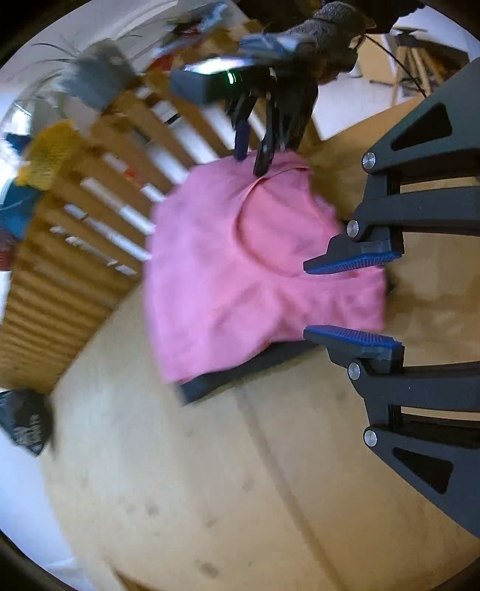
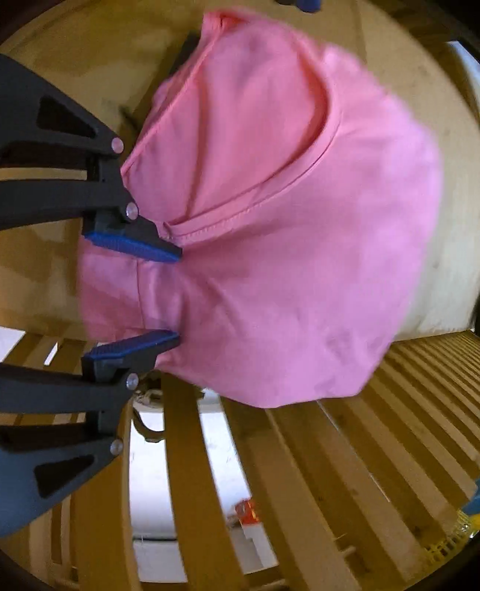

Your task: Fold clothes

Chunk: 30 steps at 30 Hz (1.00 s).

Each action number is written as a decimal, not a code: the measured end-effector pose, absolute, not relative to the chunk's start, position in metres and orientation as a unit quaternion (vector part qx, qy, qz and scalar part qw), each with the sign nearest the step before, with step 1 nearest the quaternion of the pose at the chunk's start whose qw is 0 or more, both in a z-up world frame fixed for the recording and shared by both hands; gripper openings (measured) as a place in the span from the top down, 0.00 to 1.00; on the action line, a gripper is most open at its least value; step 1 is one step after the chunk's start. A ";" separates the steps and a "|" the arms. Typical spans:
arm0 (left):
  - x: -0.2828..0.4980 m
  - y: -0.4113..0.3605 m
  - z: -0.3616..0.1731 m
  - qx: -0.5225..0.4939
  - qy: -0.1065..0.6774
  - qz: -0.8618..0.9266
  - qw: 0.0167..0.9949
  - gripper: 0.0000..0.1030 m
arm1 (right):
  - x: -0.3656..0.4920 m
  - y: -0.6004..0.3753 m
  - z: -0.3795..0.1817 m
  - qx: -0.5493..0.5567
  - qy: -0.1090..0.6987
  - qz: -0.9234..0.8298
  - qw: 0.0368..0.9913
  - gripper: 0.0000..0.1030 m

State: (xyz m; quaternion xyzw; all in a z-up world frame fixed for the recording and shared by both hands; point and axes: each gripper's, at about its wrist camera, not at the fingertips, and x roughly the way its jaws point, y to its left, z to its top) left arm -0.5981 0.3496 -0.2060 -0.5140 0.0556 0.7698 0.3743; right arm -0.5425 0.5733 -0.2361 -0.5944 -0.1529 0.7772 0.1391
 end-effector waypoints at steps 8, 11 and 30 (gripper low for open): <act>-0.516 0.302 -0.197 -0.473 0.040 0.785 0.398 0.75 | -0.461 0.570 -0.184 -0.496 -0.029 0.848 0.184 0.58; -0.484 0.266 -0.177 -0.436 0.032 0.810 0.392 0.69 | -0.415 0.561 -0.180 -0.460 0.070 0.871 0.155 0.58; -0.269 0.165 -0.075 -0.382 0.030 0.876 0.293 0.30 | -0.175 0.395 -0.092 -0.399 0.118 0.897 0.147 0.48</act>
